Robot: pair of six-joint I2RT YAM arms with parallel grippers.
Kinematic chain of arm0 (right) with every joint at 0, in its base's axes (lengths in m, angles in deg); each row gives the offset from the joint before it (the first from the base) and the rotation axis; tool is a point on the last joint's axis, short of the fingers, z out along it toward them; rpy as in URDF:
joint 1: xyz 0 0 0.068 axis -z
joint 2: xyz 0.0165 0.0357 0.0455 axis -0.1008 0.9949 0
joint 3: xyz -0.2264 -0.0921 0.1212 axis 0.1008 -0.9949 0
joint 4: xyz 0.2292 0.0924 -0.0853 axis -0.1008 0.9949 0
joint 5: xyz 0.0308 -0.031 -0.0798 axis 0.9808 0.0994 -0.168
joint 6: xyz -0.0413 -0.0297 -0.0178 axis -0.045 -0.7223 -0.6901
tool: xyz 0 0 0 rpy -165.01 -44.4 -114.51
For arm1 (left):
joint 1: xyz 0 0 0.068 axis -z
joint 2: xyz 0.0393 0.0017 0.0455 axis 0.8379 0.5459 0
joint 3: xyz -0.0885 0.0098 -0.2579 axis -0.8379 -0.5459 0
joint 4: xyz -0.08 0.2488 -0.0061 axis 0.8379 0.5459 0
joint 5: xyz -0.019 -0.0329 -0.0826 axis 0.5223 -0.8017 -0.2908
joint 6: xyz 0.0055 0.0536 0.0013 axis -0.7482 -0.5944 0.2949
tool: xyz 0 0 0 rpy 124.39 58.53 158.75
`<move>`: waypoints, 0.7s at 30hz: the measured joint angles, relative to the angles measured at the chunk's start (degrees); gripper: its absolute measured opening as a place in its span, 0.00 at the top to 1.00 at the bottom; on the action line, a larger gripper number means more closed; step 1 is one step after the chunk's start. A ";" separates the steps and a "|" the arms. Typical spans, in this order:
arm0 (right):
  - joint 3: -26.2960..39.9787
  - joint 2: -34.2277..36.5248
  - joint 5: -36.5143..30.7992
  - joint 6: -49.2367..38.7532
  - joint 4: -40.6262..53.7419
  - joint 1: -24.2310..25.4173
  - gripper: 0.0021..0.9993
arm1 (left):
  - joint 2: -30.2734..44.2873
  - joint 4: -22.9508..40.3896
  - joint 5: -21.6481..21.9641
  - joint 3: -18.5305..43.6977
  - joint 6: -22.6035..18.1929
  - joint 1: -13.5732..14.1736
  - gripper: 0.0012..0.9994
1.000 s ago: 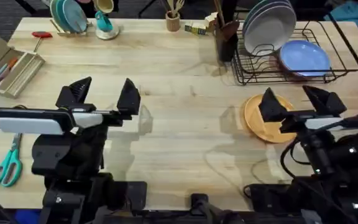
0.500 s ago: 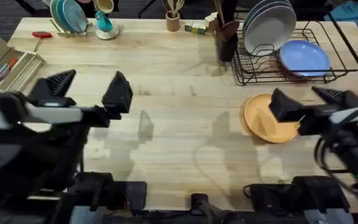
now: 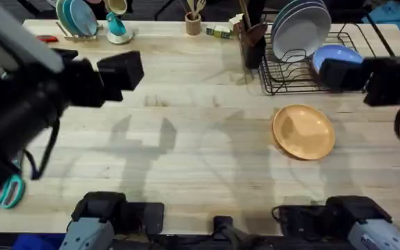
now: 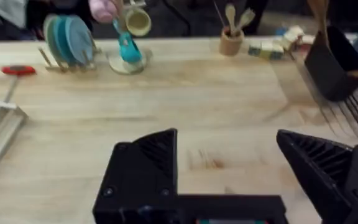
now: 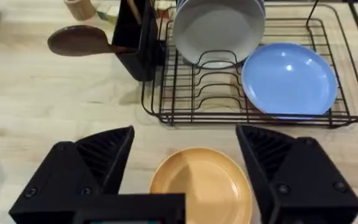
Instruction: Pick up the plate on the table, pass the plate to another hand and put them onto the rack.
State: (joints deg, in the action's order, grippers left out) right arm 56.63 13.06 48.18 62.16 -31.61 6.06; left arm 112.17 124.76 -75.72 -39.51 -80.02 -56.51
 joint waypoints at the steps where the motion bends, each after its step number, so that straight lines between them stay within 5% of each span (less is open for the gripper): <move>1: 1.89 1.74 0.00 -0.02 1.35 0.00 0.01 | 1.72 1.64 -0.45 1.77 -0.02 0.00 0.01; 9: 11.25 10.71 0.00 -1.07 7.51 0.00 0.00 | 14.22 13.88 -3.49 13.78 -0.02 0.00 0.01; 21: 11.62 11.41 0.00 -2.79 7.97 0.00 0.00 | 20.76 17.09 -3.88 14.89 -0.02 0.00 0.01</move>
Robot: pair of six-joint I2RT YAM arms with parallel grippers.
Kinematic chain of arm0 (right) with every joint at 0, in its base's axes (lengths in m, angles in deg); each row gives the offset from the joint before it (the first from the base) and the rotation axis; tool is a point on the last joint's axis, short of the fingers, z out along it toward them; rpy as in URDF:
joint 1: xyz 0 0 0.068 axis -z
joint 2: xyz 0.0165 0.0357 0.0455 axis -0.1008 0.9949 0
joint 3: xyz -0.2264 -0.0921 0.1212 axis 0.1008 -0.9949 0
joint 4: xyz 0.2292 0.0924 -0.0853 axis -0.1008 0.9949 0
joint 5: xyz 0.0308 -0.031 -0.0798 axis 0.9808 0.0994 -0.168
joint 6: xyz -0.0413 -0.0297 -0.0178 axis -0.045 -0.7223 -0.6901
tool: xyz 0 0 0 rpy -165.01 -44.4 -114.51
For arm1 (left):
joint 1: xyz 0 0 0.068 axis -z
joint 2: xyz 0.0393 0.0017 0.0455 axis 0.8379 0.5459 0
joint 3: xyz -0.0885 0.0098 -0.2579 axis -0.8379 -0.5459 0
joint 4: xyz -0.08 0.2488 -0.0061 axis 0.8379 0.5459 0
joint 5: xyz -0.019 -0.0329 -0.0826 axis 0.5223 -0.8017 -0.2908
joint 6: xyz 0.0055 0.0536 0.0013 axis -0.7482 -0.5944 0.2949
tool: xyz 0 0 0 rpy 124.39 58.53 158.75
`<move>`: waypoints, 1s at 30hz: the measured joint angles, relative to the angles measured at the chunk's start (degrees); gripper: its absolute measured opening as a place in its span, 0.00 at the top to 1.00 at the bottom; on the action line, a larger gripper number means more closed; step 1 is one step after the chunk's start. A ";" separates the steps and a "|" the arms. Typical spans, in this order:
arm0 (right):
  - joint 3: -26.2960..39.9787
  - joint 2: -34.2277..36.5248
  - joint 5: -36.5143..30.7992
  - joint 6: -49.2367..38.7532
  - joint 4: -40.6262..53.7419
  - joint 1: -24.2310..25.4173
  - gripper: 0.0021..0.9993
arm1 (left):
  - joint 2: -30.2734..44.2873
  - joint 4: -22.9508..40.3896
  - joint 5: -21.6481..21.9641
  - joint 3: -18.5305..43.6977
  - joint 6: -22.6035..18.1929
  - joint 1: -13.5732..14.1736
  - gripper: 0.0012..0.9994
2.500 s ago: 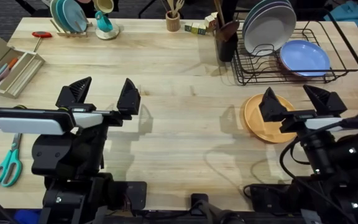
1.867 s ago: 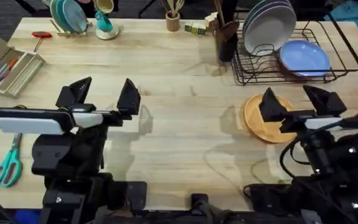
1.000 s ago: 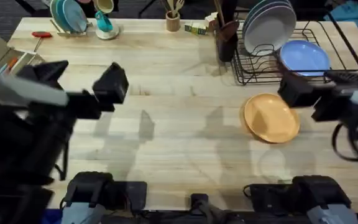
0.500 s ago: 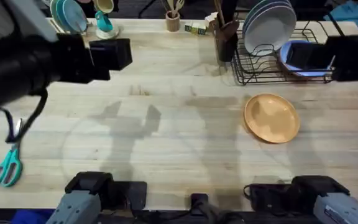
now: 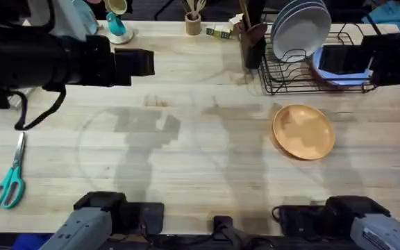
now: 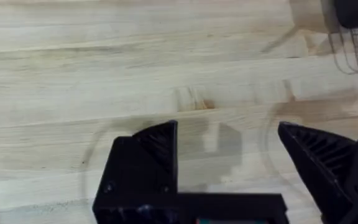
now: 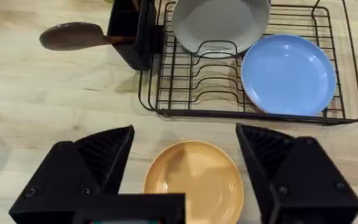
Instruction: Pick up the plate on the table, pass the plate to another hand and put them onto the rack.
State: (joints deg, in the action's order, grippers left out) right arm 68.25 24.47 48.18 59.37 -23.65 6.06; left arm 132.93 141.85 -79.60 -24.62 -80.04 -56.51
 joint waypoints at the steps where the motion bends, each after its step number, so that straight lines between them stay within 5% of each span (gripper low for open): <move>1: 0.00 0.00 0.00 -0.12 0.00 0.00 0.00 | 0.24 0.01 0.02 0.00 0.00 0.00 0.01; 9: 0.00 -0.01 -0.59 -0.43 0.00 0.00 0.00 | 2.49 0.08 -0.41 0.00 0.01 0.00 0.01; 17: 0.02 -1.55 -7.04 -0.57 0.58 2.30 0.00 | 3.97 -0.81 -5.76 0.00 1.47 1.20 0.00; 30: 0.04 -2.67 -7.76 -0.57 6.21 11.60 0.00 | 4.64 -11.98 -6.80 0.04 4.62 19.27 0.00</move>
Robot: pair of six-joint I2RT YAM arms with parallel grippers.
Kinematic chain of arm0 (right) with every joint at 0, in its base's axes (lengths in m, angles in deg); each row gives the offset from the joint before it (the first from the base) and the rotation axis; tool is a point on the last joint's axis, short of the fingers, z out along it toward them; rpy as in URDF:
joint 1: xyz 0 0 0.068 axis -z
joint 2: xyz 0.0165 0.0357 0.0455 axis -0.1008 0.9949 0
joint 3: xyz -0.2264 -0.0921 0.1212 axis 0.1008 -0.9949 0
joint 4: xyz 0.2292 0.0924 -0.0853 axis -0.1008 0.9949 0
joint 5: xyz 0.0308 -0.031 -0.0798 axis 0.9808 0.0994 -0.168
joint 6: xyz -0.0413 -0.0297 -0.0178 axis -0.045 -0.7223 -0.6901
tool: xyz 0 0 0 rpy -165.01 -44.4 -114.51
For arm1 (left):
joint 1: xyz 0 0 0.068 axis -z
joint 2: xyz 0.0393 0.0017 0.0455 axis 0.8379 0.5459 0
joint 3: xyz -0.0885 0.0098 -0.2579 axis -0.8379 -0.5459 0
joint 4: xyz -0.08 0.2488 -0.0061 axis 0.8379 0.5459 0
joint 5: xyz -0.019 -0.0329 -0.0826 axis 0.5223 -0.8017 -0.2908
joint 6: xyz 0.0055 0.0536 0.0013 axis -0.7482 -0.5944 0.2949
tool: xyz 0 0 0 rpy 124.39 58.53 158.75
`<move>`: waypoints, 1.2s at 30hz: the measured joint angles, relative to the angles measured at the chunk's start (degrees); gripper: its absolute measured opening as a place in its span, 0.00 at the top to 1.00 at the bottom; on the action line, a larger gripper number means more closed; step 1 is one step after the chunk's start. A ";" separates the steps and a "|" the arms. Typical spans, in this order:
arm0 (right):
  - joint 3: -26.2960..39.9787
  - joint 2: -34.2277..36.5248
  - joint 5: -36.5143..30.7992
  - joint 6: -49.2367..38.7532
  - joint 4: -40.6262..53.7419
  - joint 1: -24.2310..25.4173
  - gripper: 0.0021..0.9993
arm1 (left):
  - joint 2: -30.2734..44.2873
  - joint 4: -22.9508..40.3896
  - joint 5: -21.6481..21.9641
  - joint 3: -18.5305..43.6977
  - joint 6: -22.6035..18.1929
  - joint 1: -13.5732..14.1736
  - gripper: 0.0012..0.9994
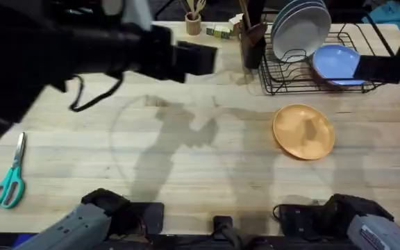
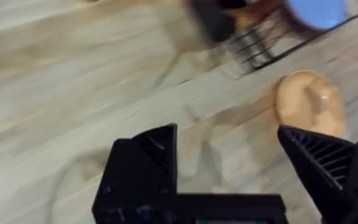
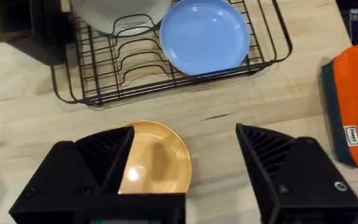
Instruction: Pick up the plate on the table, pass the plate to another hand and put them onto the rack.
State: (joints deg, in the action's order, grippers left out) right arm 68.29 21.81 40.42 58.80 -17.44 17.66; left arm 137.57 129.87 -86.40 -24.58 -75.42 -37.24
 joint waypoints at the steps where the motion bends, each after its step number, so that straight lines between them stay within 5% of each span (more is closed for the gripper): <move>1: 0.00 -0.01 0.00 0.00 0.00 0.36 0.00 | 0.46 -0.78 -0.01 0.04 0.34 1.33 0.00; 13: 0.00 0.00 0.00 0.00 0.00 1.23 0.00 | 14.13 -9.27 0.56 0.07 5.29 17.12 0.00; 20: 0.00 0.00 0.00 -0.02 0.00 1.23 0.00 | 20.39 -13.81 4.86 0.07 5.97 25.22 0.00; 36: 0.00 0.00 0.00 -0.02 -0.37 1.32 0.01 | 34.04 -26.66 15.50 0.07 20.34 34.17 0.00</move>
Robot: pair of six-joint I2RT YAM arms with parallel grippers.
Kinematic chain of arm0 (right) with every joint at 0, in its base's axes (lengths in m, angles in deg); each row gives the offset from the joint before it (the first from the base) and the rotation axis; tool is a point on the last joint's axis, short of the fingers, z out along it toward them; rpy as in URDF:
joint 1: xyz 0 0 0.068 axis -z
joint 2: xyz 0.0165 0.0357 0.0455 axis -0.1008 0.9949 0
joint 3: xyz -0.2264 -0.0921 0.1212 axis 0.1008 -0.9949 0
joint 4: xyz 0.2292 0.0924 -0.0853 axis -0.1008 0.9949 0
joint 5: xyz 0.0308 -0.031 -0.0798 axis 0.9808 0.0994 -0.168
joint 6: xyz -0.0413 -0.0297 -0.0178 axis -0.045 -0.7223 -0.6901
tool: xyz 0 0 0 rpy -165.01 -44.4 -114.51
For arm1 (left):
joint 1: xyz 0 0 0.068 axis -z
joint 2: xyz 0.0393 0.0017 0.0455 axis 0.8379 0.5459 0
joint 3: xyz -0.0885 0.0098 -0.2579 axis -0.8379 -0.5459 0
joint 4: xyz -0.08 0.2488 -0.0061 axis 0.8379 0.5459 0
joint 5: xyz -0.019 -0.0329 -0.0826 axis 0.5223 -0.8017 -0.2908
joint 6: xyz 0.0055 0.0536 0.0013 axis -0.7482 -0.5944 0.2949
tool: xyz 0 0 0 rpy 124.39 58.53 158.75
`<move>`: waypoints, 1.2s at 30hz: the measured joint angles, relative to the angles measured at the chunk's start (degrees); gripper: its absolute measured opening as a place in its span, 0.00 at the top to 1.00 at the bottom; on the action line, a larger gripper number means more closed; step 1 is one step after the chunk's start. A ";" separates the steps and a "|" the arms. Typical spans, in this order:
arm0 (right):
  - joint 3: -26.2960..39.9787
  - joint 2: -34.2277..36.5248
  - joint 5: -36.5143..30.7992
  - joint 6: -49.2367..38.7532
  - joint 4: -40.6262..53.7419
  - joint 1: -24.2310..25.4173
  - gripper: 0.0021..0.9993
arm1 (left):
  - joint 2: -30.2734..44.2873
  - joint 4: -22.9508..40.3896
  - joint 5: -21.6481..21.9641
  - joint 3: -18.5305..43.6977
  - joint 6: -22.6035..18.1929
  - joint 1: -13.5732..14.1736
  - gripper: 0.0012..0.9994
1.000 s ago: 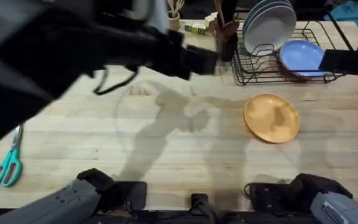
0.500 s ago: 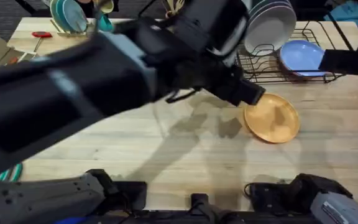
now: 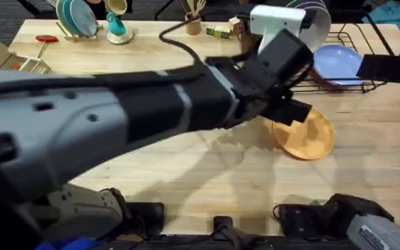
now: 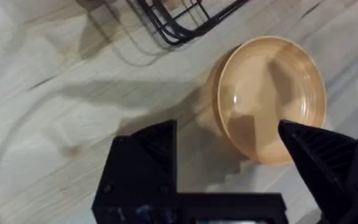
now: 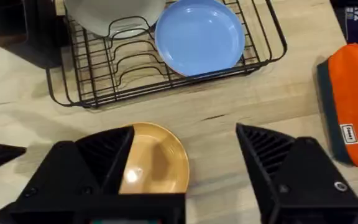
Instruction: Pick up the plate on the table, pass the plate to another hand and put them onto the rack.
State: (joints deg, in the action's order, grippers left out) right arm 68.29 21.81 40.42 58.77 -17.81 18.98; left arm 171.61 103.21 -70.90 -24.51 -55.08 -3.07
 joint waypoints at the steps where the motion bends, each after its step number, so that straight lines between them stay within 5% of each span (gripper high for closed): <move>1: 0.01 0.00 0.00 0.00 0.00 0.00 0.01 | 0.59 -0.66 0.66 0.00 1.08 0.50 0.00; 16: 0.02 0.00 0.00 0.00 -0.01 0.00 0.00 | 5.42 -5.25 11.37 0.00 16.12 6.38 0.00; 36: 0.02 0.02 0.00 0.00 -0.02 0.00 0.00 | 14.91 -8.08 13.41 0.31 20.06 7.08 0.00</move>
State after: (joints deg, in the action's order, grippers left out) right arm 68.32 21.83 40.42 58.77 -17.83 18.98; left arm 186.52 95.13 -57.48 -24.20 -35.01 4.01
